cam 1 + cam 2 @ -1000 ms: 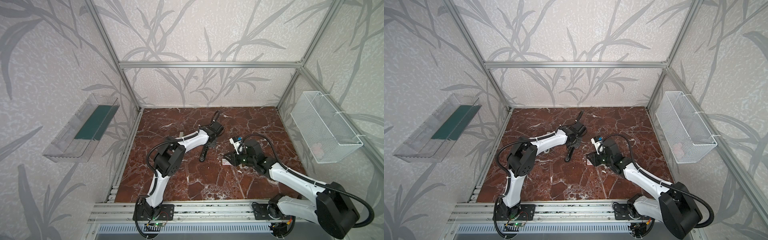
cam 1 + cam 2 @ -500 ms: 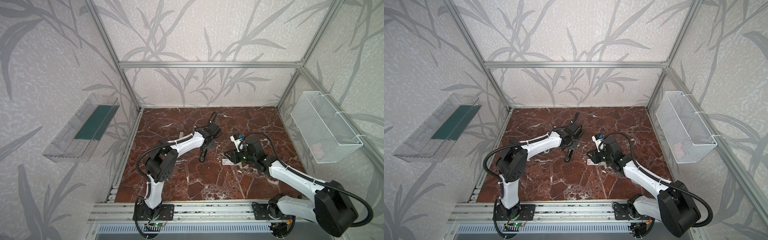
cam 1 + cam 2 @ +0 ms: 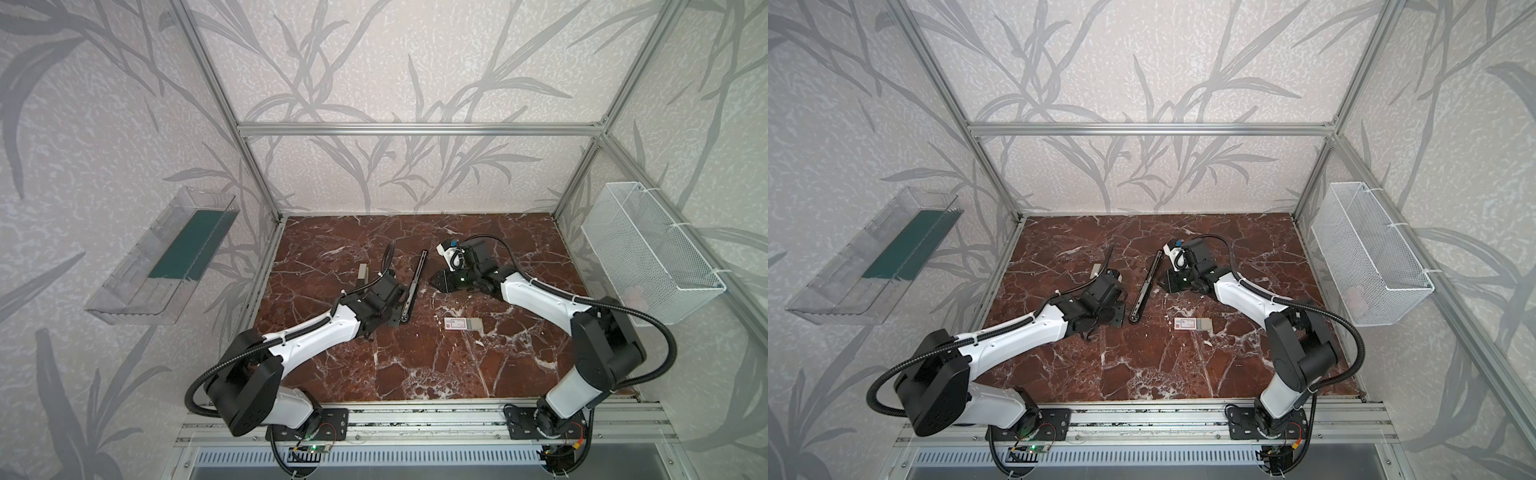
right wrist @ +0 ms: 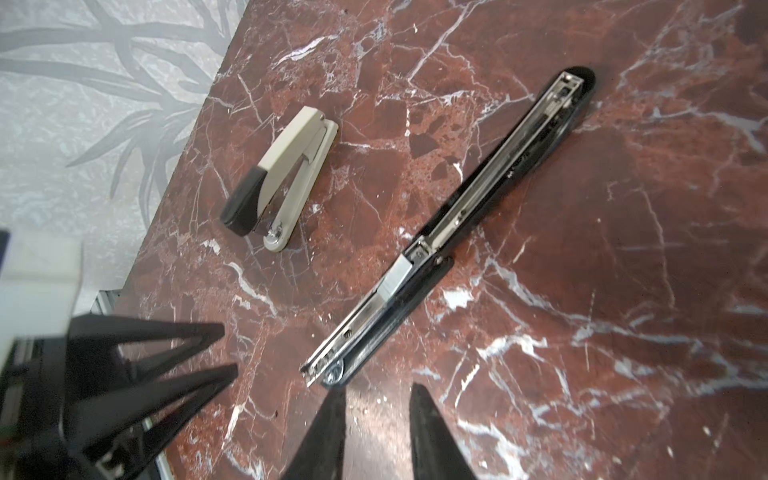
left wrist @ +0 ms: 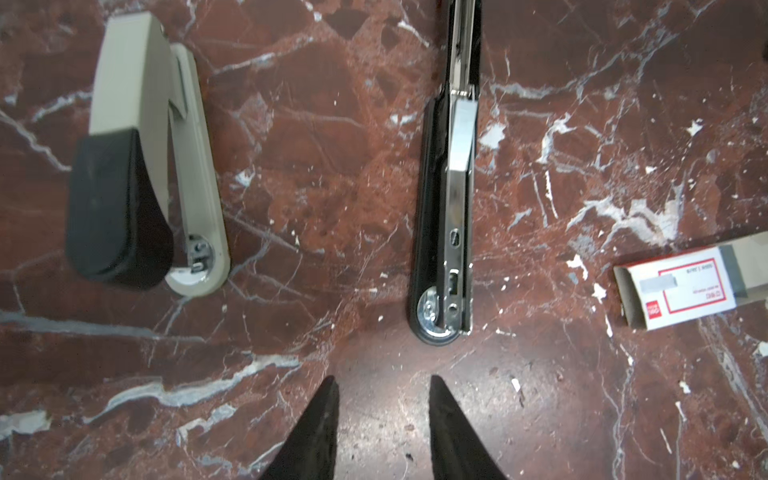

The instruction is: Load the staples into the stapler

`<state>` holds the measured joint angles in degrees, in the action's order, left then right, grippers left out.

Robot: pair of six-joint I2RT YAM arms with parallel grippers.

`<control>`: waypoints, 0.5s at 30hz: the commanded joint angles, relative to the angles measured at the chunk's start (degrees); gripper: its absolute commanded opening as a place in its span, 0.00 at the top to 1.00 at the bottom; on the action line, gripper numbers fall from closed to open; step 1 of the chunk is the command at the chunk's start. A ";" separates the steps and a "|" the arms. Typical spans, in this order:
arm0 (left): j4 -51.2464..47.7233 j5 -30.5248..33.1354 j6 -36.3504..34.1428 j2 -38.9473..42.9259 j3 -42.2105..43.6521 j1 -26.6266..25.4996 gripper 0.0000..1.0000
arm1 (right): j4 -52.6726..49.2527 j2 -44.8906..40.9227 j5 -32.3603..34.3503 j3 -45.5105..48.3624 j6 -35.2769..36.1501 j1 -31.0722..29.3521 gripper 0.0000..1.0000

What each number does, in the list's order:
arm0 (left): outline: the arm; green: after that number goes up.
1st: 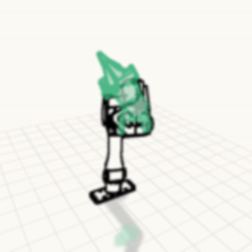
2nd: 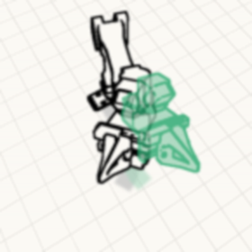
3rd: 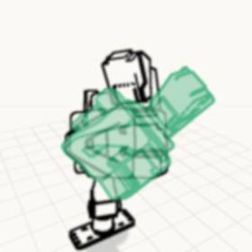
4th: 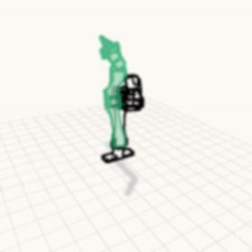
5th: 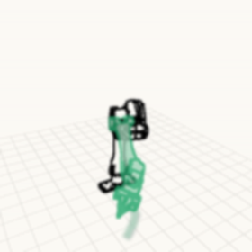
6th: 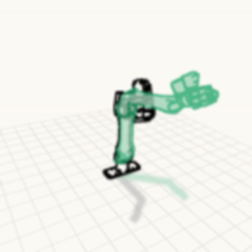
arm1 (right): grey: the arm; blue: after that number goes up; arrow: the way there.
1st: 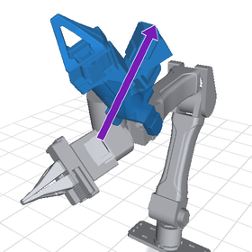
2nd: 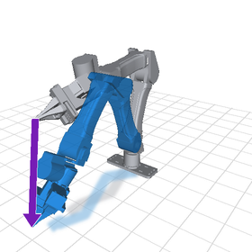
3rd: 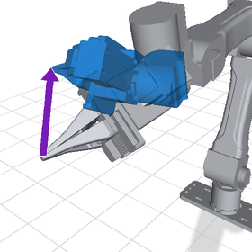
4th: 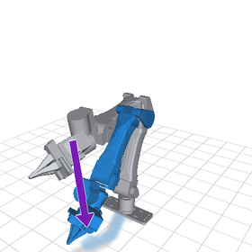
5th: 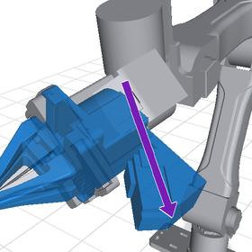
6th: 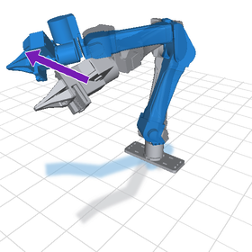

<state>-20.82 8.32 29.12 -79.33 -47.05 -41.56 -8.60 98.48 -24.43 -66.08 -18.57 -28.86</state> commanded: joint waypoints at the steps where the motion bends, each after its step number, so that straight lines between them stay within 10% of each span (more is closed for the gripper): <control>1: 5.44 -1.83 4.07 3.86 3.40 -0.02 0.62 | -5.99 4.94 -0.43 -5.89 0.74 -0.58 0.72; 15: 10.97 -6.97 7.27 9.15 10.04 2.80 0.54 | -10.60 19.80 0.15 -20.38 1.96 -3.13 0.66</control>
<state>-10.85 2.02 34.83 -70.28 -37.28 -39.42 -17.45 116.33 -24.08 -84.62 -17.06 -31.77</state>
